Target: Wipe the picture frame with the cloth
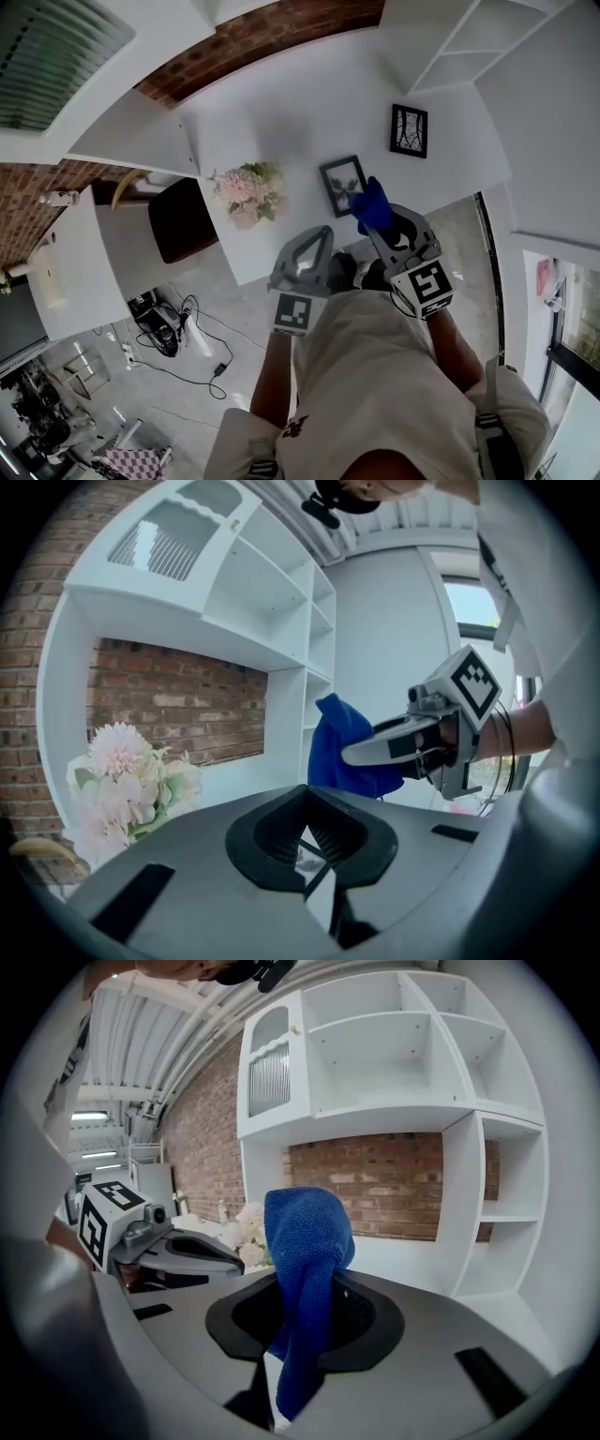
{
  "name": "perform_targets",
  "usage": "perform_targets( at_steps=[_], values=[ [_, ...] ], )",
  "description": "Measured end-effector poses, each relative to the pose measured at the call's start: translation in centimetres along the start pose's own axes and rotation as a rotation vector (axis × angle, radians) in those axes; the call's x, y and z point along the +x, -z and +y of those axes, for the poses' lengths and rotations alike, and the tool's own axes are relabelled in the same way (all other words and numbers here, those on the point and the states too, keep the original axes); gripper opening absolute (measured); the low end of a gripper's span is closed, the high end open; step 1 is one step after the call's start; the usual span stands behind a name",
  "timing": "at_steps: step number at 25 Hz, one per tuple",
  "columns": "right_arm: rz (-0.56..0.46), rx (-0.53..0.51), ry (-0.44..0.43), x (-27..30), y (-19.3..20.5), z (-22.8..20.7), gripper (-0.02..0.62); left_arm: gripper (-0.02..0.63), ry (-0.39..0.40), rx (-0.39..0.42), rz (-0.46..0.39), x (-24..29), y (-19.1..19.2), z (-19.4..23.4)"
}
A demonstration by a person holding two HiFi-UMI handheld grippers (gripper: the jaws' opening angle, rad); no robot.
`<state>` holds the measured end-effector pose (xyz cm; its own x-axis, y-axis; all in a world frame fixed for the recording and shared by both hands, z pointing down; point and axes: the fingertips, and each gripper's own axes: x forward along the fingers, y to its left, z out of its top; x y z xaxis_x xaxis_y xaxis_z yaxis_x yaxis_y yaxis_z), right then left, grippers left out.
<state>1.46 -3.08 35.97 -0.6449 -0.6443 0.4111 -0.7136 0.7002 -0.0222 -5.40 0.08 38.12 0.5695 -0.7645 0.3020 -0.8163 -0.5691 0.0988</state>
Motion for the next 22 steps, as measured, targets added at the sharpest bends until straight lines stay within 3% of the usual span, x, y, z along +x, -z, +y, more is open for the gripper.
perform_targets(
  at_steps=[9,16,22],
  values=[
    [0.063,0.021,0.027,2.2,2.6,-0.9,0.092,0.000,0.063,0.019,0.051,2.8,3.6,1.3],
    [0.110,0.045,0.035,2.8,4.4,-1.7,0.092,0.000,0.062,-0.014,0.103,4.2,6.0,1.6],
    [0.176,0.053,-0.010,4.1,6.9,-1.8,0.095,0.000,0.053,-0.020,0.148,5.9,8.5,2.1]
  ],
)
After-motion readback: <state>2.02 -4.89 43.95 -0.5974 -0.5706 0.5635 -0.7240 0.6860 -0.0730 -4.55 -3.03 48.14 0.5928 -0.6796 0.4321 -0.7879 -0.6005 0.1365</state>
